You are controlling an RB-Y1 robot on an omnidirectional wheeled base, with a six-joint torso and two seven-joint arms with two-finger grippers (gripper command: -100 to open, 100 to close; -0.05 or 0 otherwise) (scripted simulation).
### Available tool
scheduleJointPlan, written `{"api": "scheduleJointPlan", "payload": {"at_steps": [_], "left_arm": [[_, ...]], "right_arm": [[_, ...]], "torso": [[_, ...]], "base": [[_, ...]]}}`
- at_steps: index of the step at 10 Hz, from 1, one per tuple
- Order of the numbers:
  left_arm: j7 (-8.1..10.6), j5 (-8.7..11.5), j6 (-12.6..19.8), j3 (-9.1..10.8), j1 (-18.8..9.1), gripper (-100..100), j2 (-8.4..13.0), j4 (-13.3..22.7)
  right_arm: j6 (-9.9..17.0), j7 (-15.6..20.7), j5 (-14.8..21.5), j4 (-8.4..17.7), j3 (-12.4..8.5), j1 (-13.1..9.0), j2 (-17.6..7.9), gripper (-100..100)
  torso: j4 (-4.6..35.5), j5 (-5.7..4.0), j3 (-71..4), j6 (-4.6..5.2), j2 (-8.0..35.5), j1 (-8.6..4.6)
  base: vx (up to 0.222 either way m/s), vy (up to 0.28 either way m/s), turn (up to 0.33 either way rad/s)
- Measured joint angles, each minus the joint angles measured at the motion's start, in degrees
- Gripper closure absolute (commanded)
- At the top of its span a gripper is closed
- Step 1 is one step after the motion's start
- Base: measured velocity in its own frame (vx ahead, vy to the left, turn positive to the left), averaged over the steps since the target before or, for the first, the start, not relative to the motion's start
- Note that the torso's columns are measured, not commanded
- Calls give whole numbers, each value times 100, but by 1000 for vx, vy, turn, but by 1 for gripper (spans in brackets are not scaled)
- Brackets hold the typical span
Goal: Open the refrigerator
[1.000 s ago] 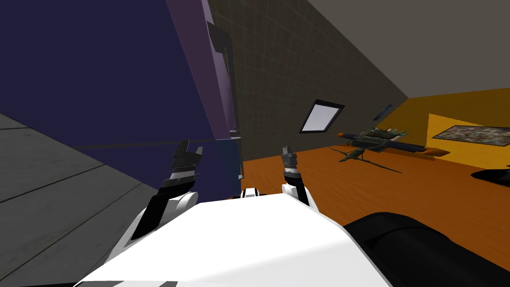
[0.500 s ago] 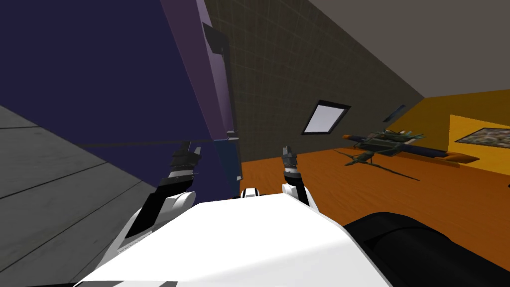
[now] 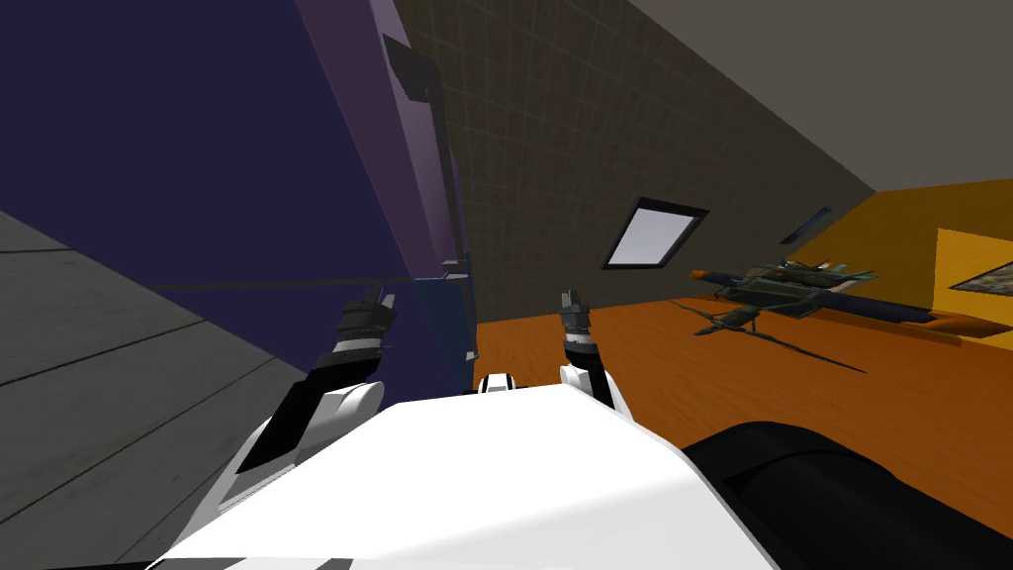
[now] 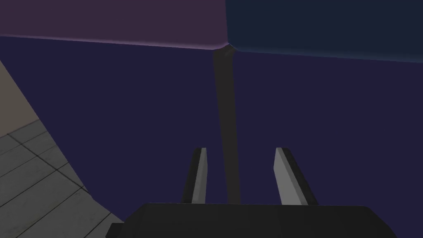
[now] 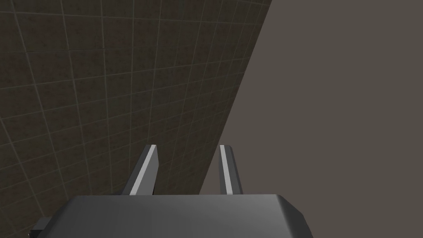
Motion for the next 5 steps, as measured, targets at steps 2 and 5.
{"api": "scheduleJointPlan", "payload": {"at_steps": [2, 5], "left_arm": [[7, 51, 230, 58, -26, -100, -22, -14], [67, 183, 484, 204, -48, -100, 14, 63]], "right_arm": [[0, 0, 0, 0, 0, 0, 0, 0], [0, 0, 0, 0, 0, 0, 0, 0]], "torso": [[-2, -2, 1, 2, 1, -10], [-8, 3, -3, 7, -8, -14]], "base": [[24, -69, 63], [27, -61, 35]]}}
